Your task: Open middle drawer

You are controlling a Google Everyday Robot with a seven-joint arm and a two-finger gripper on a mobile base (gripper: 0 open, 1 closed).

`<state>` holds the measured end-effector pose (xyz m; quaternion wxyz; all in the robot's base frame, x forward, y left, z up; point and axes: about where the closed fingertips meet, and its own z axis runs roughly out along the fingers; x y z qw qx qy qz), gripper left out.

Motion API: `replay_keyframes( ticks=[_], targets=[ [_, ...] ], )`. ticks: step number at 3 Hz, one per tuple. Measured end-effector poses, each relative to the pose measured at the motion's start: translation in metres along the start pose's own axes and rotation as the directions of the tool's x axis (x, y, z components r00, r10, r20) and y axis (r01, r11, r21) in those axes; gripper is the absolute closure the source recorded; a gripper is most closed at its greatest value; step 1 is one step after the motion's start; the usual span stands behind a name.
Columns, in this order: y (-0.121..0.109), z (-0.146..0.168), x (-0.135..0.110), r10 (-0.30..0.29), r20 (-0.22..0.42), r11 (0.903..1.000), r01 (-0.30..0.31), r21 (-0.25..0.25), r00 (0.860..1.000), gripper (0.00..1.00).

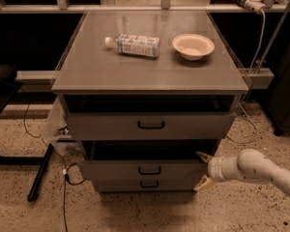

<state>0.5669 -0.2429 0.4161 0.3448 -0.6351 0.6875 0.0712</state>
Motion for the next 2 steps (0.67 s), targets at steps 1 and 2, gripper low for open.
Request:
replay_keyframes(
  ticks=[1, 2],
  targets=[
    [0.0003, 0.0002, 0.0, 0.0, 0.001, 1.0, 0.0, 0.0, 1.0, 0.42],
    [0.0075, -0.0085, 0.0018, 0.015, 0.024, 0.9998, -0.015, 0.011, 1.0, 0.65]
  ],
)
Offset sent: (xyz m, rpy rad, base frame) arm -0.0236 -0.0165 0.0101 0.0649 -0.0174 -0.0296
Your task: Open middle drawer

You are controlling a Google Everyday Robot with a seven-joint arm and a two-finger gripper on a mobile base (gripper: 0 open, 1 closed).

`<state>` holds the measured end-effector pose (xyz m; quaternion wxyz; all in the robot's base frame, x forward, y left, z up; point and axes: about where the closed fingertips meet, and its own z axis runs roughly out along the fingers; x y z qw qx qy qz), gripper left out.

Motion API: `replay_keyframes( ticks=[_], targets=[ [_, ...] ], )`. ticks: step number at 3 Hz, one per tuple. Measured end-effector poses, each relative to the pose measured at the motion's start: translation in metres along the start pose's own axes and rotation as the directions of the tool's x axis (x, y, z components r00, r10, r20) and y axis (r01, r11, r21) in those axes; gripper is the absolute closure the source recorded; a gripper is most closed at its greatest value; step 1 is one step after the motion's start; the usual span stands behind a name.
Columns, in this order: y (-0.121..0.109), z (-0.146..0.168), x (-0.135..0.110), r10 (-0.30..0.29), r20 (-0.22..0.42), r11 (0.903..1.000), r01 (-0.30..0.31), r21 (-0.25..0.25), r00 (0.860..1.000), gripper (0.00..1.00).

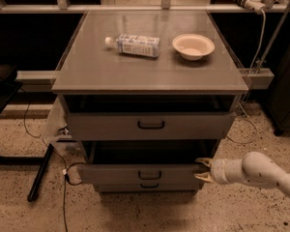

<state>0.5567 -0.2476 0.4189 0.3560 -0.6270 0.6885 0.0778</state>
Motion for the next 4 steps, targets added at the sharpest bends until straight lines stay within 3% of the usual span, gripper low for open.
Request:
replay_keyframes(
  ticks=[1, 2, 3, 4],
  targets=[
    [0.026, -0.03, -0.003, -0.011, 0.007, 0.999, 0.01, 0.042, 1.0, 0.88],
    [0.057, -0.044, -0.004, -0.005, 0.012, 0.9991, 0.005, 0.041, 1.0, 1.0],
    [0.058, -0.047, -0.007, -0.005, 0.012, 0.9991, 0.005, 0.041, 1.0, 1.0],
    [0.058, -0.047, -0.007, -0.005, 0.012, 0.9991, 0.005, 0.041, 1.0, 0.82]
  ],
)
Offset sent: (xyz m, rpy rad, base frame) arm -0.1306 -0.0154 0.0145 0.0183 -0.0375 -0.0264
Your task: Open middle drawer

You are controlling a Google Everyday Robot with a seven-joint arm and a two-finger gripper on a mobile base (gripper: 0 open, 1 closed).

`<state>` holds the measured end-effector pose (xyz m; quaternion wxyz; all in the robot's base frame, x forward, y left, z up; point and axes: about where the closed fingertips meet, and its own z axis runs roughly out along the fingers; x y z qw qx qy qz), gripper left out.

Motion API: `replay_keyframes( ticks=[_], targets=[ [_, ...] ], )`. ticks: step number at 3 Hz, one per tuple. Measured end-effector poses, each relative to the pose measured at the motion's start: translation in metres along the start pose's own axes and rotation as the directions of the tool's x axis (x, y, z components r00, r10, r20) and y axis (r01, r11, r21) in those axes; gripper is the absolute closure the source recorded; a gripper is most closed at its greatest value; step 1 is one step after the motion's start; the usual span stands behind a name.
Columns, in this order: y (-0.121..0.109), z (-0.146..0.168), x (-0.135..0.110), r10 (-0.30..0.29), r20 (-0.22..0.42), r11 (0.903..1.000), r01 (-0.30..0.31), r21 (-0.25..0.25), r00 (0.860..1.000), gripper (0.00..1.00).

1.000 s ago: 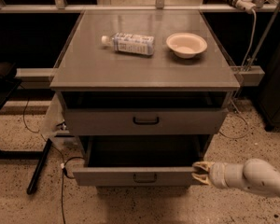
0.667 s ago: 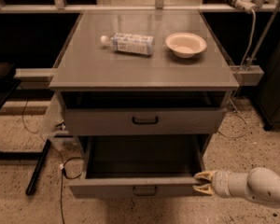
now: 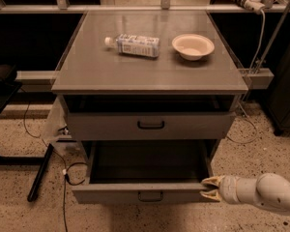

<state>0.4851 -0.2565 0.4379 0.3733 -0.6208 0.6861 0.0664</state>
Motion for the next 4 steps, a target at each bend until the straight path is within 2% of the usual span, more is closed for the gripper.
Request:
replay_keyframes(
  ticks=[2, 3, 4],
  targets=[
    [-0.005, 0.008, 0.006, 0.026, -0.011, 0.9993, -0.026, -0.028, 1.0, 0.35],
    [0.001, 0.016, 0.024, 0.073, -0.026, 0.9954, -0.074, -0.06, 0.997, 0.12],
    [0.001, 0.016, 0.024, 0.073, -0.026, 0.9954, -0.074, -0.06, 0.997, 0.0]
  ],
)
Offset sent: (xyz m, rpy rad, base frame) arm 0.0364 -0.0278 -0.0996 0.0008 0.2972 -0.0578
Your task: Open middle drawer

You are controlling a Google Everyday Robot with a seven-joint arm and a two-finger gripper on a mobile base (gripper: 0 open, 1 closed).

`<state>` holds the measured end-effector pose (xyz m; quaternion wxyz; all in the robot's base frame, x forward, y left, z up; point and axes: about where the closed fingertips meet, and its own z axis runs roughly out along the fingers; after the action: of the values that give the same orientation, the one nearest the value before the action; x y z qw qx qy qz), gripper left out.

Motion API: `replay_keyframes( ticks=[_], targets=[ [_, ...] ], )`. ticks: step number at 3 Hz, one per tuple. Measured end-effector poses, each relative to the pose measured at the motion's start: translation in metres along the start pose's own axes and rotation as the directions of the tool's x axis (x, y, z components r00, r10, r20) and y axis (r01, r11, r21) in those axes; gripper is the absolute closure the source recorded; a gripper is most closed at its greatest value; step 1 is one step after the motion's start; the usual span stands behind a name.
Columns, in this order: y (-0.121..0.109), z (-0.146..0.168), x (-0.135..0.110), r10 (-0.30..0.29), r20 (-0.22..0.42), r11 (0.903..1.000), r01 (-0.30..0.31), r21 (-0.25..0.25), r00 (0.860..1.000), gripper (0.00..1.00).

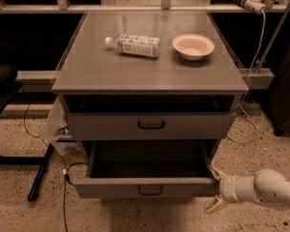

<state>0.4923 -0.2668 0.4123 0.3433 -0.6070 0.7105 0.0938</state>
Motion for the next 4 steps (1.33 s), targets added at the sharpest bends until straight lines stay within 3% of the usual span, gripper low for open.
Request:
replay_keyframes(
  ticks=[1, 2, 3, 4],
  targets=[
    [0.0, 0.0, 0.0, 0.0, 0.0, 1.0, 0.0, 0.0, 1.0, 0.16],
    [0.0, 0.0, 0.0, 0.0, 0.0, 1.0, 0.0, 0.0, 1.0, 0.4],
    [0.017, -0.01, 0.005, -0.002, 0.029, 1.0, 0.002, 0.008, 1.0, 0.63],
    [0.051, -0.028, 0.007, -0.021, 0.076, 0.9995, 0.019, 0.024, 0.997, 0.86]
  ],
)
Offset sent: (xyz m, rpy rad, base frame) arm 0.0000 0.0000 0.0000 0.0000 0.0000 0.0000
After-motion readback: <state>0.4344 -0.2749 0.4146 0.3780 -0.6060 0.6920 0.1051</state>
